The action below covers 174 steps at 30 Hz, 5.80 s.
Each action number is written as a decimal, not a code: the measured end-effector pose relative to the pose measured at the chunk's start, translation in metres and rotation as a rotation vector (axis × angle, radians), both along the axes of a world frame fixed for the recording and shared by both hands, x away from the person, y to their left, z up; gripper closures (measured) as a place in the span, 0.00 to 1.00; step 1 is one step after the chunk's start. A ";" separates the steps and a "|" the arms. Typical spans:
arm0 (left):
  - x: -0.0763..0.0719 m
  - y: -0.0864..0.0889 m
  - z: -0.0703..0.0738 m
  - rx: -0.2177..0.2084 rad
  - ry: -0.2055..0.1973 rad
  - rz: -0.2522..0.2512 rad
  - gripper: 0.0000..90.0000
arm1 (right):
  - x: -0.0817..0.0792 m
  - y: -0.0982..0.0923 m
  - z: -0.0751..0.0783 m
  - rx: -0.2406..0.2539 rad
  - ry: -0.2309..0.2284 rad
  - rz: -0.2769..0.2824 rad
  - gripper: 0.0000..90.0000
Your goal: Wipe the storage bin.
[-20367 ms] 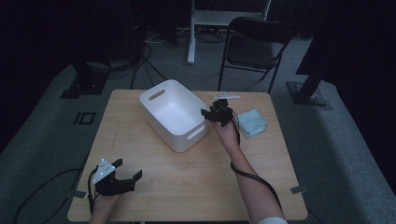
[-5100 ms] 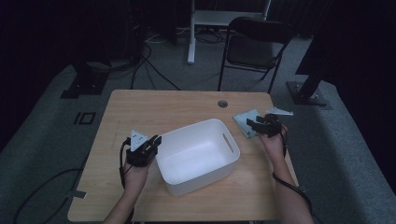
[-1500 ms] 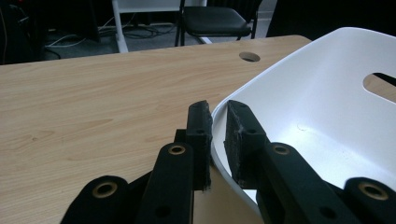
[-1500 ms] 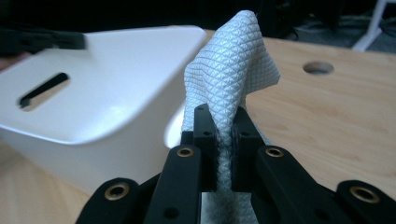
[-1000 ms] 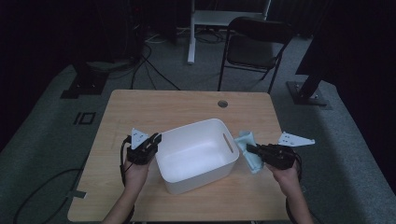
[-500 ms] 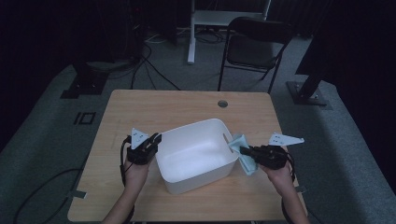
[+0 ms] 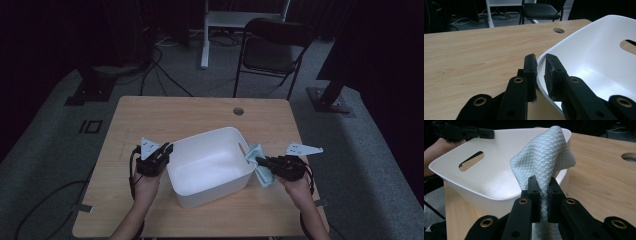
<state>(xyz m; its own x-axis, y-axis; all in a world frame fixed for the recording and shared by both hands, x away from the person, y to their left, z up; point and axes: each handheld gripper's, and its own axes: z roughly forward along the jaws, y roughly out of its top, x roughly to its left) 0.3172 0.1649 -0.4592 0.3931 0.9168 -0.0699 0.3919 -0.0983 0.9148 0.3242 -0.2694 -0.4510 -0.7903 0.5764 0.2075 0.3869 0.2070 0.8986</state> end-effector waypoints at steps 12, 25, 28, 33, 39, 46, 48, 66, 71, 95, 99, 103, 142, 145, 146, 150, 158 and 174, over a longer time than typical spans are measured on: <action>0.000 -0.001 0.000 -0.001 0.004 0.007 0.89 | 0.005 0.002 -0.008 0.000 0.016 -0.020 0.94; 0.000 -0.001 0.000 0.002 0.002 0.003 0.89 | 0.015 0.010 -0.022 -0.055 0.053 -0.038 0.94; 0.000 -0.001 0.000 0.001 0.003 0.000 0.89 | 0.014 0.005 -0.011 -0.001 0.027 -0.028 0.94; 0.000 -0.002 0.000 0.004 0.002 0.007 0.89 | 0.019 0.011 -0.013 -0.017 0.036 -0.015 0.94; 0.000 -0.002 0.000 0.003 0.002 0.004 0.89 | 0.025 0.012 -0.020 -0.038 0.065 -0.015 0.94; 0.000 -0.002 0.000 -0.002 0.002 0.012 0.89 | 0.030 0.013 -0.014 -0.022 0.046 0.000 0.94; -0.001 -0.003 0.000 -0.004 0.001 0.016 0.89 | 0.033 0.014 -0.021 -0.040 0.067 -0.001 0.94; -0.001 -0.003 0.000 0.006 0.006 0.015 0.89 | 0.049 0.020 -0.017 -0.058 0.053 -0.003 0.94; -0.001 -0.003 0.001 0.006 0.008 0.012 0.89 | 0.054 0.022 -0.008 -0.058 0.028 0.004 0.94; 0.001 -0.003 0.001 0.007 0.012 0.005 0.89 | 0.077 0.027 -0.004 -0.094 0.044 0.025 0.94; 0.001 -0.004 0.001 0.006 0.011 0.008 0.89 | 0.081 0.029 -0.001 -0.108 0.036 0.030 0.94; 0.000 -0.004 0.001 0.012 0.012 0.014 0.89 | 0.085 0.033 -0.008 -0.131 0.054 0.040 0.95; 0.001 -0.005 0.001 0.011 0.013 0.007 0.89 | 0.116 0.037 -0.002 -0.094 0.068 0.075 0.94; 0.001 -0.005 0.001 0.010 0.009 0.013 0.89 | 0.121 0.037 -0.002 -0.092 0.087 0.095 0.95; 0.001 -0.005 0.001 0.009 0.008 0.016 0.89 | 0.125 0.038 -0.005 -0.088 0.108 0.108 0.95; 0.001 -0.006 0.001 0.012 0.008 0.018 0.89 | 0.128 0.040 -0.014 -0.093 0.138 0.106 0.95; 0.001 -0.006 0.001 0.010 0.008 0.017 0.89 | 0.130 0.042 -0.024 -0.122 0.158 0.097 0.95; 0.001 -0.004 0.000 -0.004 0.005 0.013 0.89 | 0.099 0.006 -0.016 -0.093 0.047 -0.042 0.94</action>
